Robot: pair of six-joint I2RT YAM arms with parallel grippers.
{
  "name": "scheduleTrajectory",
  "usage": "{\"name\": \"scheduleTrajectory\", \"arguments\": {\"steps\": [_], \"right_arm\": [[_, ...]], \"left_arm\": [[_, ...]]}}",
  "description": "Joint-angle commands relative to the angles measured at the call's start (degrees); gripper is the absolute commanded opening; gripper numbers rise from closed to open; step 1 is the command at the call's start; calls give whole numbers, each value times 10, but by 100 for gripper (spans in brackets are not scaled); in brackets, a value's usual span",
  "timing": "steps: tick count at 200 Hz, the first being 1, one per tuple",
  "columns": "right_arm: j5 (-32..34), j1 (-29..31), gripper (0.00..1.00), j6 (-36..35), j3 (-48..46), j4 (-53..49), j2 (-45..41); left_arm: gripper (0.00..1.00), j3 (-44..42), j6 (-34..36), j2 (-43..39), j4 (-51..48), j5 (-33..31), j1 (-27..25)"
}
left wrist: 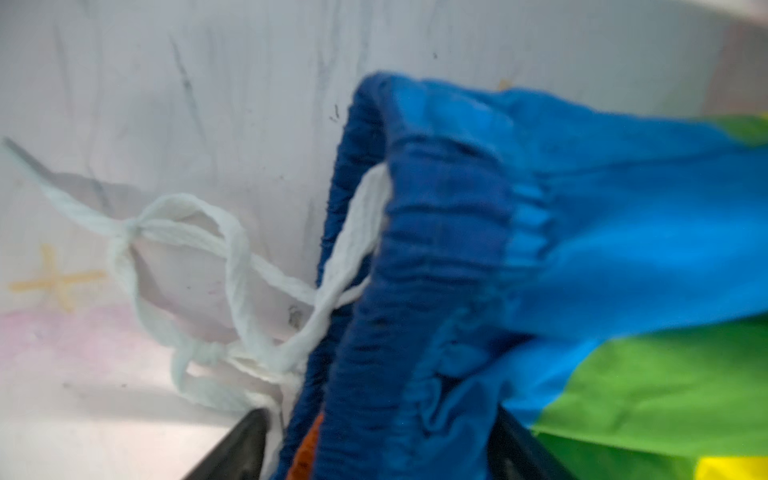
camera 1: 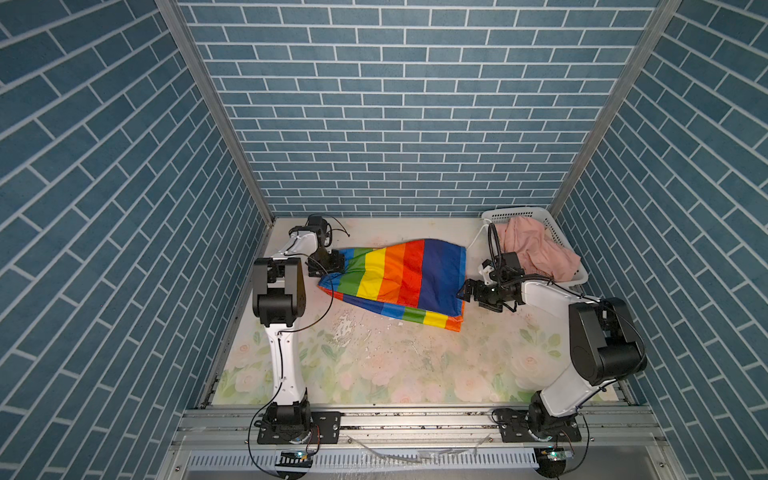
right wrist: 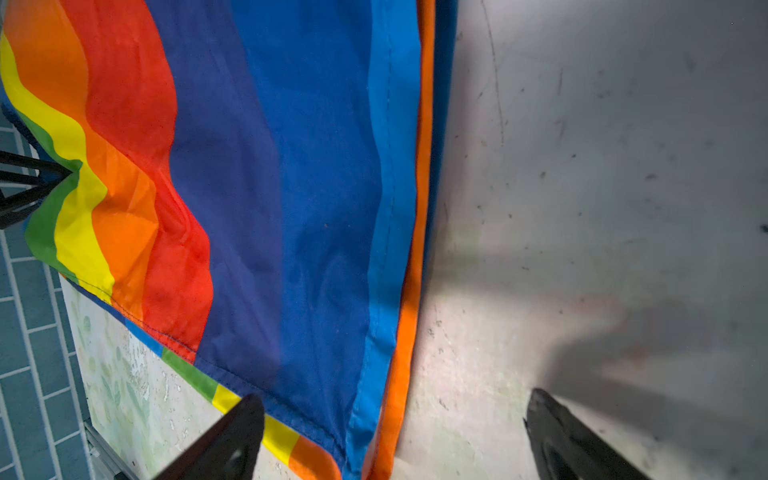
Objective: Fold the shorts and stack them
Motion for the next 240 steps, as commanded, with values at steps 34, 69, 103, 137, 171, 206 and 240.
{"name": "scheduleTrajectory", "arguments": {"steps": [34,69,103,137,171,206,240], "right_arm": [[15,-1,99,19,45,-3,43],[25,-1,99,36,85,-14,92],[25,10,99,49,127,-12,135],[38,39,99,49,193,-36,186],[55,81,96,48,267,-63,237],[64,113,90,60,322,-75,279],[66,134,92,65,363,-92,299]], "left_arm": [[19,2,10,25,-33,-27,-24],[0,-3,20,1,-46,-51,-25],[0,-1,16,-36,-68,-93,-23],[0,0,-7,-75,-92,-139,-6],[0,25,-9,-106,-134,-178,0],[0,66,-1,-109,-193,-212,-9],[0,84,6,-127,-221,-273,-22]]}}
